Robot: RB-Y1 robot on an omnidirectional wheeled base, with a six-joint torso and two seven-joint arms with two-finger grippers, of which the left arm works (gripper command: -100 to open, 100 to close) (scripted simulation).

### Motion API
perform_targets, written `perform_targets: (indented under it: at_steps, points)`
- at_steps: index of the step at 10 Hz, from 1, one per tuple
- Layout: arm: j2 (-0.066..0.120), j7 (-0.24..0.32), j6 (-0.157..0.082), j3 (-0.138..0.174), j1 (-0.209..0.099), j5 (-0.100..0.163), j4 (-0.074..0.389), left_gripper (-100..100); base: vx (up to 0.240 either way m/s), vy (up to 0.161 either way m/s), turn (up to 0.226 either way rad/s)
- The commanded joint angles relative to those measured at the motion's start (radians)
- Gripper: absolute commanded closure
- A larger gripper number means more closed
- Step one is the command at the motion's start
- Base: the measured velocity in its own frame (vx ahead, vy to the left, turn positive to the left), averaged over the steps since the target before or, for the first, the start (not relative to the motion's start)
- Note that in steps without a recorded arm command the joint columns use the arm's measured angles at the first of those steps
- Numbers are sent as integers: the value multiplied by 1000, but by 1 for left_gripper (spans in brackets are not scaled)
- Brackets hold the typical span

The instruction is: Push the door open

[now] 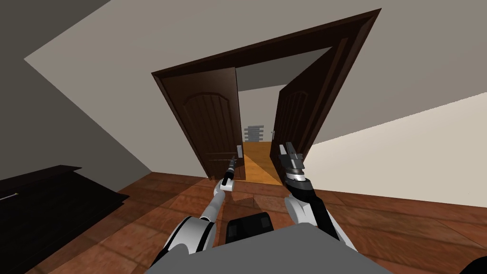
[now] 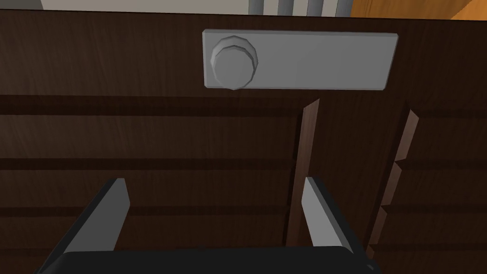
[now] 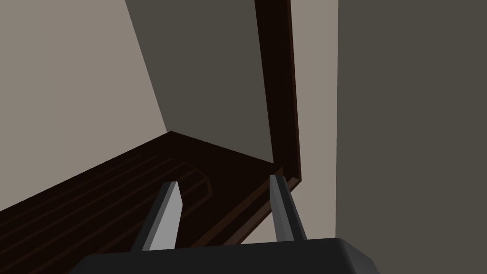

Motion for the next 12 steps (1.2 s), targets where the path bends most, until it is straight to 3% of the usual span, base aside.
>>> perform_targets:
  at_steps: [1,2,3,7,9,12]
  points:
    - [-7,2,-6,-1,-17,3,34,-100,49,9,-16]
    - [-3,2,-6,1,-16,2,29,-100,24,5,-6]
    - [18,1,-9,3,-18,3,34,-100,98,-38,-27]
    - [44,-1,-12,10,-18,5,37,-100,191,-45,-21]
    - [45,-2,-13,14,-18,6,39,-100,199,-56,-24]
    - [31,-4,-15,19,-18,8,42,-100,184,-46,-22]
